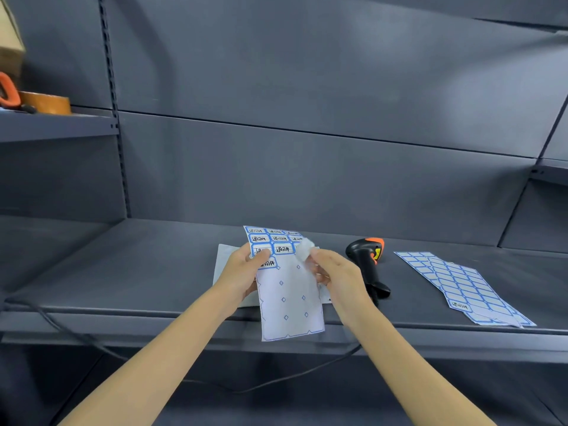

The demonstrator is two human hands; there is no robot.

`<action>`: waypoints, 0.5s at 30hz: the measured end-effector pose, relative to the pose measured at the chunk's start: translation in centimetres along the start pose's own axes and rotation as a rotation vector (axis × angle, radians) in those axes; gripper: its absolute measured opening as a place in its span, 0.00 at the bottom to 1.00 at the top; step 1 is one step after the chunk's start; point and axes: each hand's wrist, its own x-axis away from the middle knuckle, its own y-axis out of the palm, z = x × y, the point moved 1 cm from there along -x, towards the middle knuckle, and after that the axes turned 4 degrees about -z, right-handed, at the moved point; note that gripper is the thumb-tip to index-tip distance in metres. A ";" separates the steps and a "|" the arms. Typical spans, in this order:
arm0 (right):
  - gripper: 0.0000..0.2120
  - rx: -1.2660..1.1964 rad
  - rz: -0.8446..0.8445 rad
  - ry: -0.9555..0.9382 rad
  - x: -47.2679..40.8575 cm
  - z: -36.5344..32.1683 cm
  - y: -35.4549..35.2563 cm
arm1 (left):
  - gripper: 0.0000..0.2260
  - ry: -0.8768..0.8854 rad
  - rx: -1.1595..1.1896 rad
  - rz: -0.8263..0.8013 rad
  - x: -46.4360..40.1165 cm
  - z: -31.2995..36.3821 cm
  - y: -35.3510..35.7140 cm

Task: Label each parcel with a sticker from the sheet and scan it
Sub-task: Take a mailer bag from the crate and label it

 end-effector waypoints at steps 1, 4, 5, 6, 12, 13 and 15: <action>0.06 -0.128 -0.004 0.041 -0.2 -0.1 -0.1 | 0.09 -0.002 0.008 0.009 0.0 0.0 -0.2; 0.04 -0.320 0.063 0.079 -1.1 -0.4 -0.8 | 0.09 -0.003 0.047 0.057 0.1 0.0 -1.0; 0.04 -0.308 0.097 0.053 -1.5 -0.5 -1.1 | 0.09 -0.001 0.063 0.081 0.2 0.1 -1.5; 0.04 -0.232 0.129 0.010 -2.0 -0.5 -1.6 | 0.09 0.001 0.081 0.107 0.2 0.3 -2.1; 0.06 0.755 0.127 -0.243 -4.7 0.5 -2.8 | 0.10 0.025 0.178 0.231 0.9 0.7 -5.7; 0.05 0.860 0.084 -0.263 -5.1 1.0 -2.6 | 0.10 0.025 0.186 0.246 1.0 0.7 -6.1; 0.05 1.085 -0.020 -0.300 -5.7 1.7 -2.3 | 0.11 0.019 0.189 0.269 1.1 0.6 -6.5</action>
